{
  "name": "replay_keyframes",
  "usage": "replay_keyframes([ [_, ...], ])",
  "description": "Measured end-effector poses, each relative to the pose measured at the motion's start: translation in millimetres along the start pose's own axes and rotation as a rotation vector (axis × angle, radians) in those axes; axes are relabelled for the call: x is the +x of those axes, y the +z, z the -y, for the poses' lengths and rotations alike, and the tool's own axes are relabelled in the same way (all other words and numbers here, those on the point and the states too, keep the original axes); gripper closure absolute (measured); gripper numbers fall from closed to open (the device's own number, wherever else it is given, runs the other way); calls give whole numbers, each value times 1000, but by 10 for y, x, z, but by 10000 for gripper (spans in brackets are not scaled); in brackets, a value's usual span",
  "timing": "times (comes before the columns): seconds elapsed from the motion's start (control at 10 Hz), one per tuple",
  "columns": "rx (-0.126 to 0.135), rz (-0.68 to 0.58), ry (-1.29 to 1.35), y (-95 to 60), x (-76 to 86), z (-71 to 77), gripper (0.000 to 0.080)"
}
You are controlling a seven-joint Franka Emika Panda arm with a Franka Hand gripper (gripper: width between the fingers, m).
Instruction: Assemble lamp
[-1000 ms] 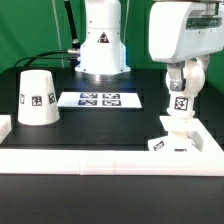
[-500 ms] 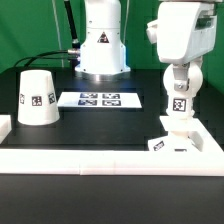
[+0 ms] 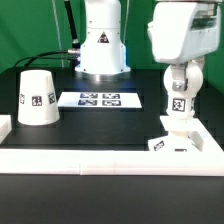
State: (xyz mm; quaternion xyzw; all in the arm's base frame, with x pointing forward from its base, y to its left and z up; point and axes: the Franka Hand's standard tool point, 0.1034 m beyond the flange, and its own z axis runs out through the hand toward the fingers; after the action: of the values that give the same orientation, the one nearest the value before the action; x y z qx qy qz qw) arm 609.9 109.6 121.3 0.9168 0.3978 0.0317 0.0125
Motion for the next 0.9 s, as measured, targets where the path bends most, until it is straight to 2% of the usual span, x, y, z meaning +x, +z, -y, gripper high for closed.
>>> replay_keyframes([
  [0.5, -2, -2, 508, -7, 7, -7, 222],
  [0.6, -13, -30, 524, -9, 38, -26, 222],
  [0.9, -11, -32, 727, -16, 28, -49, 220],
])
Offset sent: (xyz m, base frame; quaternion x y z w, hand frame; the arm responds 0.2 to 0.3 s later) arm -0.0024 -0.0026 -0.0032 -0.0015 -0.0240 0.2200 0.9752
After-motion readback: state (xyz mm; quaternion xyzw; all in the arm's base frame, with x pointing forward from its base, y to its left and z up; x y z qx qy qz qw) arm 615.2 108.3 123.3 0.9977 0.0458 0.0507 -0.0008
